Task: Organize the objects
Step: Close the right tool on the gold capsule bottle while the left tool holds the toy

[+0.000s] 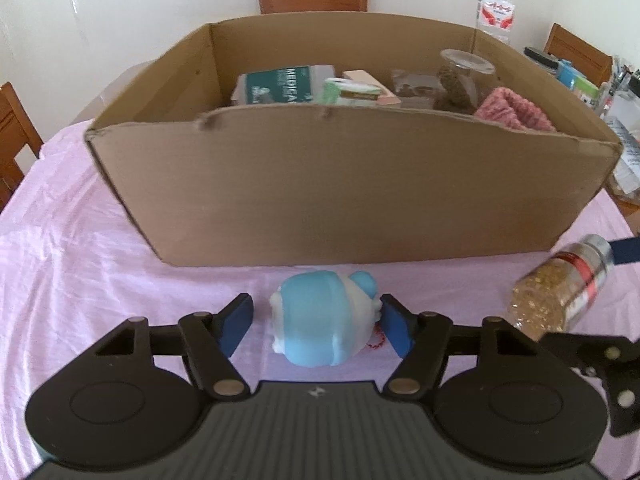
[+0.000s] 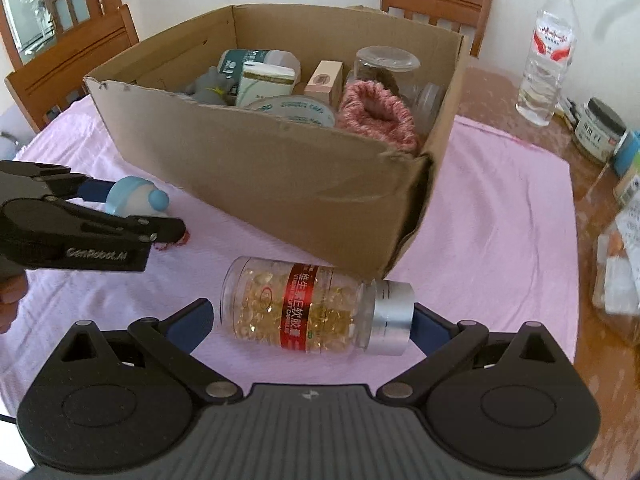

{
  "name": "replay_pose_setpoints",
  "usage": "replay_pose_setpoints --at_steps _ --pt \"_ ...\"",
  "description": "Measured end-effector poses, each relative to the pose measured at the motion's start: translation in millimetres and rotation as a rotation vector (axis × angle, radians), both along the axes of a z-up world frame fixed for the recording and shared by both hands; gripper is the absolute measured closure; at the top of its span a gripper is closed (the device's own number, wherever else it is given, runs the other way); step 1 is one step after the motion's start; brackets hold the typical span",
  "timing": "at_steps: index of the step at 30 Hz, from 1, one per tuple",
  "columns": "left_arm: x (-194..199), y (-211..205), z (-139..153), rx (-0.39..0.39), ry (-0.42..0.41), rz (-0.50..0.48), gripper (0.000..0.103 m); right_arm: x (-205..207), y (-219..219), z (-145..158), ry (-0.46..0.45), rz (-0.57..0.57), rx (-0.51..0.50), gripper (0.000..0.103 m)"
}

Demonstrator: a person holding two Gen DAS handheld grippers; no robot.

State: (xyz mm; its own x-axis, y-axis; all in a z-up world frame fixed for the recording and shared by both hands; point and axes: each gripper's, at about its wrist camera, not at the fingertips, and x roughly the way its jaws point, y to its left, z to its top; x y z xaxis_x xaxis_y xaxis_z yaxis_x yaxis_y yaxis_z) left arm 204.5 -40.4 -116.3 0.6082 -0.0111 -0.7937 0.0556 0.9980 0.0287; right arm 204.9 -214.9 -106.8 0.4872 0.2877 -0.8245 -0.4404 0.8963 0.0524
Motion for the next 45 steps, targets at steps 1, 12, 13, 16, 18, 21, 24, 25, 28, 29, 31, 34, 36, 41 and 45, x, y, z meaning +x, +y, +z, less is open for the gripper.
replay_pose_setpoints --at_steps 1,12,13,16,18,21,24,25,28,29,31,34,36,41,45 --pt "0 1 0 -0.001 0.000 0.003 0.035 -1 2 0 0.001 -0.003 -0.002 0.000" --pt "8 -8 1 -0.022 0.015 0.017 0.036 -1 14 -5 -0.003 -0.096 -0.081 0.000" --pt "8 -8 0 -0.020 0.015 0.015 0.036 -1 15 -6 -0.003 -0.104 -0.088 0.000" --pt "8 -10 0 -0.017 0.022 0.021 0.036 0 17 -7 -0.005 -0.123 -0.097 0.000" --pt "8 -10 1 -0.015 0.029 0.028 0.036 0 19 -7 -0.008 -0.133 -0.103 0.000" --pt "4 -8 3 -0.019 0.033 0.037 0.036 1 20 -7 -0.006 -0.142 -0.107 0.000" --pt "4 -5 2 -0.033 0.037 0.051 0.036 0 20 -8 -0.003 -0.151 -0.100 0.000" --pt "4 -4 2 -0.036 0.036 0.053 0.037 0 20 -8 -0.003 -0.153 -0.098 0.000" --pt "6 -1 3 -0.039 0.033 0.058 0.042 0 20 -6 -0.005 -0.160 -0.092 0.002" --pt "6 0 3 -0.040 0.032 0.058 0.043 0 21 -5 -0.005 -0.161 -0.090 0.004" --pt "6 1 2 -0.042 0.032 0.057 0.046 0 22 -4 -0.006 -0.157 -0.084 0.006" --pt "7 2 3 -0.038 0.034 0.045 0.049 0 22 -4 -0.004 -0.156 -0.092 0.006" --pt "7 4 4 -0.039 0.039 0.033 0.050 -1 23 -4 0.003 -0.156 -0.088 0.006" --pt "7 10 8 -0.040 0.063 -0.026 0.051 0 20 -1 0.031 -0.136 -0.082 0.006" --pt "7 14 14 -0.040 0.090 -0.100 0.051 -2 16 2 0.058 -0.114 -0.074 0.006"
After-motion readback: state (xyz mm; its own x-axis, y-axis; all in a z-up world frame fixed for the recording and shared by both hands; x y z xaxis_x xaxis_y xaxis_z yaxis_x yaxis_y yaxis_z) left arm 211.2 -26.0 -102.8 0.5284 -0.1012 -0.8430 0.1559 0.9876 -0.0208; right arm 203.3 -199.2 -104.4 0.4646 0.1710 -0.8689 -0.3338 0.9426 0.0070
